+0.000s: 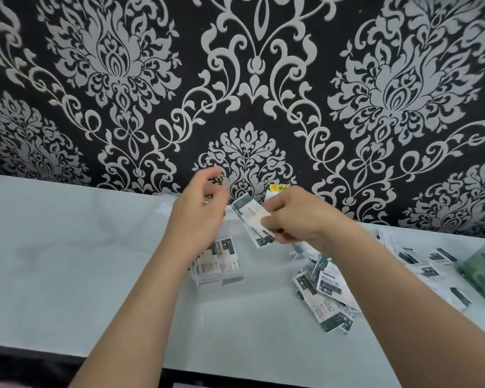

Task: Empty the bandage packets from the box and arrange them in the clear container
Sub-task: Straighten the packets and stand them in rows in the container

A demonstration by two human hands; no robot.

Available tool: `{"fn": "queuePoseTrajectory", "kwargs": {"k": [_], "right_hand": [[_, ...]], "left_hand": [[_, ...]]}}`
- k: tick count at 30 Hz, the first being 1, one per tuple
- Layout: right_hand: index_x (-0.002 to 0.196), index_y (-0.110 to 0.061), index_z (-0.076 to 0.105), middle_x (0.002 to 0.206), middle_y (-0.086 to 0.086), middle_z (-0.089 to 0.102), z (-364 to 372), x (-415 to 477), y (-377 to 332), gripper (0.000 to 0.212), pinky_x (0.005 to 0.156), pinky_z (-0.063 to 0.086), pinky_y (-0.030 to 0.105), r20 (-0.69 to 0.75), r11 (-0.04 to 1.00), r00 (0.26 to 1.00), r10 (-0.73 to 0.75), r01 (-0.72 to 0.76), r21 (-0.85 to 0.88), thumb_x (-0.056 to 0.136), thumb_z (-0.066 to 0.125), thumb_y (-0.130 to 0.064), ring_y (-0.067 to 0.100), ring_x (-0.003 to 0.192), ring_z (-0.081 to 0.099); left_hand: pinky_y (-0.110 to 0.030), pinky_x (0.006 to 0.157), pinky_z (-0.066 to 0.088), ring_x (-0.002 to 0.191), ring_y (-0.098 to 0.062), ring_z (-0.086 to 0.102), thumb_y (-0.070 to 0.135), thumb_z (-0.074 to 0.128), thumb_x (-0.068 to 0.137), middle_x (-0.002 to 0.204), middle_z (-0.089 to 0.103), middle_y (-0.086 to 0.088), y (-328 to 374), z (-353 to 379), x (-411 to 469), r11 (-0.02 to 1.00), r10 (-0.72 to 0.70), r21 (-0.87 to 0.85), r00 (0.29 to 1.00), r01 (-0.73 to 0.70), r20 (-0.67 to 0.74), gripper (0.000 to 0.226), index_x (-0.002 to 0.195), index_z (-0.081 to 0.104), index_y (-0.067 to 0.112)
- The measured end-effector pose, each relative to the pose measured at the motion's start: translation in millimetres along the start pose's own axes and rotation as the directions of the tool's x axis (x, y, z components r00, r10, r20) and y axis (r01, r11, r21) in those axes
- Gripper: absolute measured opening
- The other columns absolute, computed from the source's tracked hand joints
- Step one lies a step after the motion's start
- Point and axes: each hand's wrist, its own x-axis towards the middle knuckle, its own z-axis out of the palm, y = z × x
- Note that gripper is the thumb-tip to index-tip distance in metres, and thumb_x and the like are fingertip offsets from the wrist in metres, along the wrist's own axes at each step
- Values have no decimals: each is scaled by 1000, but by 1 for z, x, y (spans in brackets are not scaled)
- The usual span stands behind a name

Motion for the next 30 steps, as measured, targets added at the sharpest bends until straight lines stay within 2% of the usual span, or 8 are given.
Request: {"fn": "queuePoseTrajectory", "kwargs": {"k": [3, 5, 8, 11, 15, 18, 22, 30], "right_hand": [[109, 1, 69, 67, 1, 61, -2, -10, 3, 23, 42, 42, 11, 242, 908, 969, -45, -61, 415, 92, 53, 7, 2, 47, 50], [112, 2, 67, 67, 0, 62, 3, -14, 4, 25, 45, 43, 8, 352, 857, 931, -100, -99, 505, 94, 50, 7, 1, 46, 51], [102, 4, 67, 65, -1, 62, 9, -18, 4, 17, 50, 44, 10, 341, 828, 934, -110, -103, 551, 94, 52, 5, 1, 47, 51], [107, 4, 67, 76, 3, 59, 13, -20, 3, 21, 57, 50, 14, 261, 893, 956, -134, 2, 450, 93, 61, -9, 5, 59, 52], [114, -13, 58, 84, -2, 64, 17, -25, -4, 32, 70, 58, 24, 134, 965, 968, -214, 189, 180, 86, 72, -19, 9, 75, 60], [101, -13, 53, 83, -5, 59, 20, -25, -6, 29, 66, 60, 32, 27, 953, 954, -300, 300, -44, 83, 75, -20, 8, 63, 56], [78, -19, 57, 70, -5, 61, 17, -21, -9, 25, 59, 49, 29, 108, 900, 931, -349, 365, -236, 78, 79, -31, 9, 59, 52], [67, -16, 59, 59, 1, 60, 18, -9, -10, 18, 60, 45, 33, 134, 931, 944, -302, 322, -169, 77, 74, -10, 15, 58, 53]], "left_hand": [[-25, 51, 40, 66, -16, 58, 39, 47, 98, 100, 71, 2, 9, 0, 0, 916, -117, -381, 991, 131, 58, 22, 110, 64, 32], [-25, 49, 35, 65, -22, 52, 40, 46, 99, 85, 73, 1, 12, 4, -1, 896, -86, -435, 996, 94, 38, 31, 94, 72, 25], [-23, 44, 36, 51, -13, 51, 37, 44, 100, 63, 66, 0, 12, 10, -2, 937, -35, -348, 994, -5, -107, 46, 71, 70, 13], [-30, 50, 40, 43, -10, 48, 35, 44, 100, 52, 61, 0, 9, 12, -1, 980, 53, -172, 965, -99, -256, 51, 59, 66, 12], [-24, 43, 42, 40, -10, 49, 32, 44, 100, 55, 63, -5, 8, 12, 0, 983, 68, -141, 941, -121, -332, 51, 59, 65, 10], [-27, 40, 46, 41, -14, 53, 32, 44, 100, 55, 63, -7, 7, 12, 2, 982, 20, -170, 945, -79, -325, 52, 60, 65, 8], [-24, 41, 44, 36, -14, 51, 32, 45, 99, 57, 65, -11, 3, 9, 4, 982, -44, -188, 960, -9, -276, 53, 60, 65, 3], [-21, 43, 45, 37, -13, 54, 34, 46, 100, 60, 67, -7, 0, 9, 4, 982, -65, -185, 985, 35, -162, 49, 67, 68, 4]]}}
